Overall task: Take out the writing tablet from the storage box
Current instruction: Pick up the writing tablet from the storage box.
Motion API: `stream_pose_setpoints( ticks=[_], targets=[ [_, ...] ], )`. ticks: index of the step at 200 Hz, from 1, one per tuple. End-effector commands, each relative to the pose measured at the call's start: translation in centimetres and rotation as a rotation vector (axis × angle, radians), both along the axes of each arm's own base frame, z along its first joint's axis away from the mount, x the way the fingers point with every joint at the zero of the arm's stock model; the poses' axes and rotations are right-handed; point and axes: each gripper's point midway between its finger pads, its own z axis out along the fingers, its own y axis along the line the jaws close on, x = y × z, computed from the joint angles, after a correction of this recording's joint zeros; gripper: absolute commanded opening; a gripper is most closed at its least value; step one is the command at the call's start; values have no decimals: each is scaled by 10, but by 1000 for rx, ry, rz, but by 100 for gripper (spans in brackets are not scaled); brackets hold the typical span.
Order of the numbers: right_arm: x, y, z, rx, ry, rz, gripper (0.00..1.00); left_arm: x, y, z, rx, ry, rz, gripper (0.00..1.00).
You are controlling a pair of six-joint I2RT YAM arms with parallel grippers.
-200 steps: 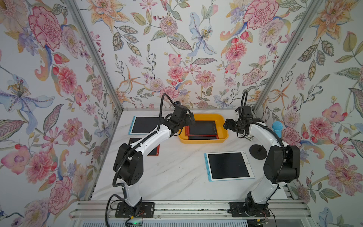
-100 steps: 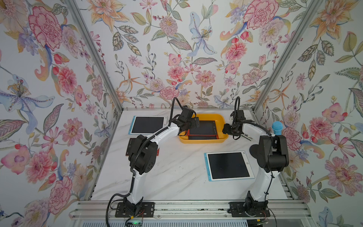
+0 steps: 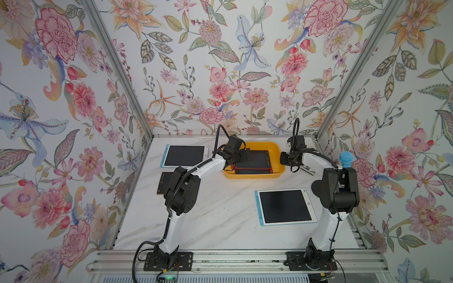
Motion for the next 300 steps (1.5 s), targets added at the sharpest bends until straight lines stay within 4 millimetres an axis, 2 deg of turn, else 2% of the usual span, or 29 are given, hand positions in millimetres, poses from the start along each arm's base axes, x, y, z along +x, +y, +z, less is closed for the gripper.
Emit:
stream_pose_setpoints(
  ticks=[1, 26, 54, 92, 158, 237, 300],
  targets=[
    [7, 2, -6, -32, -2, 28, 31, -3, -2, -10, -12, 21, -4, 100],
    [9, 2, -10, -33, 2, 32, 30, -5, -2, -16, -15, 39, -2, 100],
    [9, 4, -16, -32, 14, 37, 25, -7, -4, -17, -38, 52, 1, 100],
    [6, 10, -17, -51, 15, 49, 17, -8, -2, -28, -26, 73, 8, 100],
    [4, 13, -17, -80, 12, 83, 0, 2, 15, -40, 61, 84, 37, 100],
    [1, 11, -15, -91, -2, 98, 0, 33, 37, -50, 160, 94, 63, 100],
    [1, 15, -16, -67, -8, 98, 0, 40, 30, -67, 159, 117, 48, 100]
  ],
)
